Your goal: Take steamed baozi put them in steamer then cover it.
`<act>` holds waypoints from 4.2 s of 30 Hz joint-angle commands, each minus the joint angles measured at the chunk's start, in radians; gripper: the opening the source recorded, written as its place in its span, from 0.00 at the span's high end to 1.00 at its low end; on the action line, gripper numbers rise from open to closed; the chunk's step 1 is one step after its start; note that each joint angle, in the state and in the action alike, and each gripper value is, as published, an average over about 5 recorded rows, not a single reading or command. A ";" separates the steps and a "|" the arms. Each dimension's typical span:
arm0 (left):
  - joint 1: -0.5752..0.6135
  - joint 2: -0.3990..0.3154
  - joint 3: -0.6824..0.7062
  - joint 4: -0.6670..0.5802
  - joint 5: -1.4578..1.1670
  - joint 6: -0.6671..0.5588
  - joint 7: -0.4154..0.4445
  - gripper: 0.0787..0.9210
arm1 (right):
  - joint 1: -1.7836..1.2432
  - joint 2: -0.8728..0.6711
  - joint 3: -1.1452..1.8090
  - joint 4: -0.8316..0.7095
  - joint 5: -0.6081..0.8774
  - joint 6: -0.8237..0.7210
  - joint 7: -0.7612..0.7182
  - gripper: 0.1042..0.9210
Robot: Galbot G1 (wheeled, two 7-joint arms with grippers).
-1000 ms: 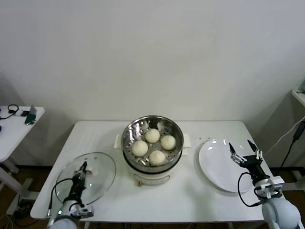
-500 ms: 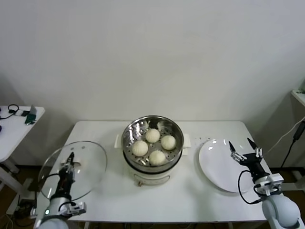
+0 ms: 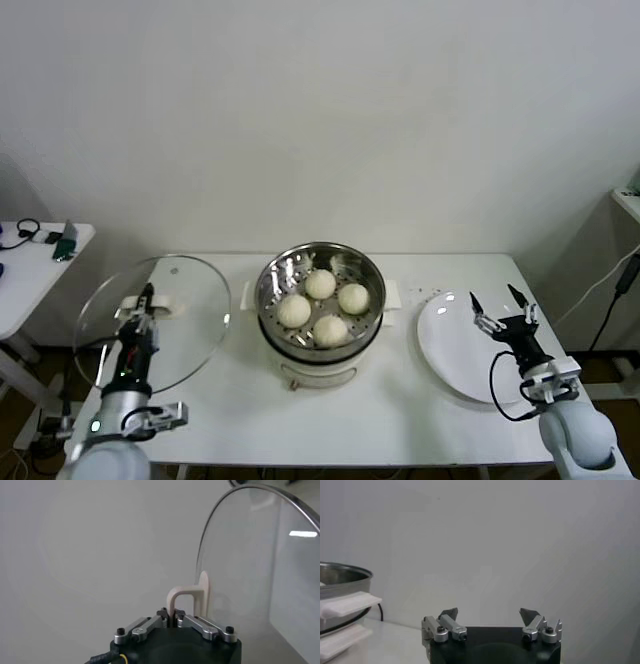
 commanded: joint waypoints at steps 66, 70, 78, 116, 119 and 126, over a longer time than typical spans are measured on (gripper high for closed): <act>-0.660 -0.230 0.754 0.360 0.254 0.304 0.394 0.92 | -0.103 0.127 0.154 -0.021 -0.085 0.074 -0.041 0.12; -0.661 -0.229 0.751 0.367 0.242 0.305 0.382 0.92 | -0.105 0.128 0.154 -0.021 -0.089 0.075 -0.043 0.12; -0.659 -0.227 0.750 0.379 0.200 0.309 0.352 0.92 | -0.108 0.130 0.158 -0.025 -0.098 0.079 -0.046 0.12; -0.566 -0.103 0.740 0.122 0.084 0.353 0.358 0.37 | -0.098 0.122 0.164 -0.020 -0.068 0.026 -0.057 0.12; -0.515 -0.074 0.713 0.072 0.069 0.345 0.358 0.27 | -0.097 0.120 0.162 -0.022 -0.075 0.023 -0.058 0.12; -0.402 0.005 0.643 -0.046 -0.034 0.333 0.329 0.12 | -0.088 0.111 0.156 -0.027 -0.091 0.018 -0.056 0.12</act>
